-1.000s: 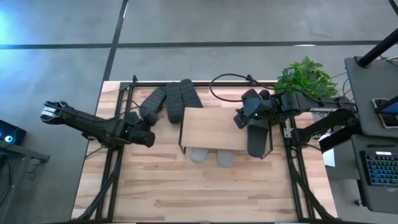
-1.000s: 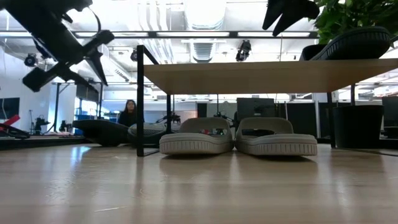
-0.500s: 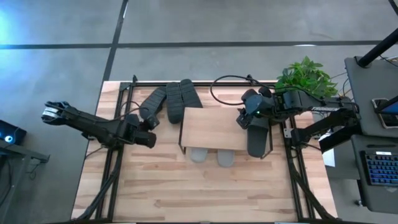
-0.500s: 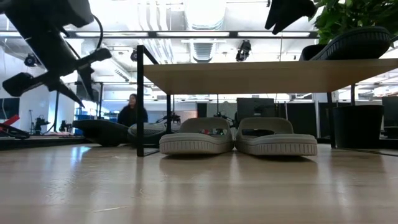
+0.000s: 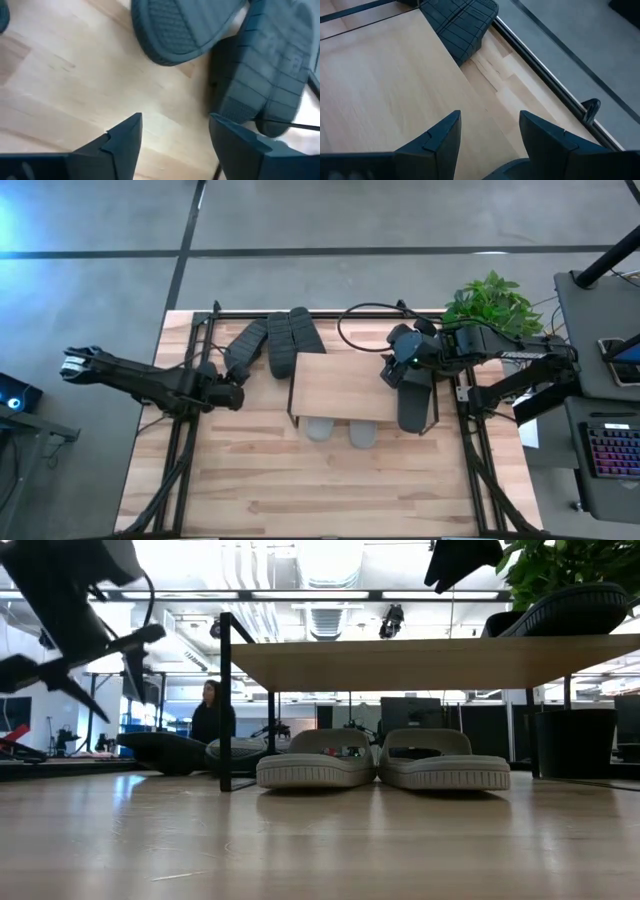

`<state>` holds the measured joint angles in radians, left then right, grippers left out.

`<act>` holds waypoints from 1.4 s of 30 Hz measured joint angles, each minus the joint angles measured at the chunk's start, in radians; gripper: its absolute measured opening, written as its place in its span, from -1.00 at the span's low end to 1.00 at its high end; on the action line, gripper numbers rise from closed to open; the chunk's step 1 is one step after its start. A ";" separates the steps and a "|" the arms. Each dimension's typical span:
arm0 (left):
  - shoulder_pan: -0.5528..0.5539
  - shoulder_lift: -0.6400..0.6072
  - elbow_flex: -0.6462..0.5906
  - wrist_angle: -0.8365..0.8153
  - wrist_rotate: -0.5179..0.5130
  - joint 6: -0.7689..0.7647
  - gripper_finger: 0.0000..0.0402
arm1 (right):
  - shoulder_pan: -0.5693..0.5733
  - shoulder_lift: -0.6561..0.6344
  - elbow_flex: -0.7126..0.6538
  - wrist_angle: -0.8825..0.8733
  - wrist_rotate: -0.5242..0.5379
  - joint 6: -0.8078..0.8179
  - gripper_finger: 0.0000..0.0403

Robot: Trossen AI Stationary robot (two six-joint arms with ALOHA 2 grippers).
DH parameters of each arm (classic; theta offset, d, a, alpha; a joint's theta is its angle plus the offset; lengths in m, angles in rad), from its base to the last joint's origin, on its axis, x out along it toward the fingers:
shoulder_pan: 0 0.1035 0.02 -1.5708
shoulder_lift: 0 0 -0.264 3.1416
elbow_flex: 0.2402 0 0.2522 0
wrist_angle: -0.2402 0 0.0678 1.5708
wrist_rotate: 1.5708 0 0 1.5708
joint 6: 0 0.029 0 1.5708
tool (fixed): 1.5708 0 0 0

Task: Pick and place slides into the shelf
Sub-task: Put the black slipper on the shelf

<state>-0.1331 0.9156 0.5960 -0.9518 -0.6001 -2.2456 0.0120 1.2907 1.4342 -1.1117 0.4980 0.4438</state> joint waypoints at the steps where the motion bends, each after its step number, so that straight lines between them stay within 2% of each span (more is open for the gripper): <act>1: 0.005 0.003 -0.015 0.023 0.001 -0.001 0.08 | 0.000 0.000 0.000 0.000 0.000 0.000 -0.04; 3: 0.016 0.013 -0.041 0.082 -0.017 -0.007 0.10 | 0.000 0.000 0.000 0.000 0.000 0.000 -0.04; 7: 0.032 0.034 -0.067 0.080 -0.091 -0.017 0.11 | 0.000 0.000 0.001 0.000 0.000 0.000 -0.04; 12: 0.042 0.033 -0.121 0.093 -0.107 -0.020 0.11 | 0.000 -0.001 0.001 -0.001 0.000 0.000 -0.04; 18: 0.073 0.024 -0.157 0.099 -0.229 -0.026 0.11 | 0.000 -0.001 0.001 0.000 0.000 0.000 -0.04; 25: 0.106 0.026 -0.232 0.200 -0.233 -0.020 0.11 | 0.000 0.000 0.001 0.001 0.000 0.000 -0.04; 36: 0.134 0.026 -0.338 0.384 -0.359 -0.017 0.11 | 0.000 0.000 0.001 0.002 0.000 0.001 -0.04; 42: 0.134 0.029 -0.342 0.423 -0.453 -0.005 0.11 | 0.000 0.000 0.001 0.002 -0.001 0.001 -0.04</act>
<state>0.0010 0.9449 0.2543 -0.5288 -1.0534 -2.2507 0.0120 1.2907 1.4349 -1.1099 0.4975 0.4446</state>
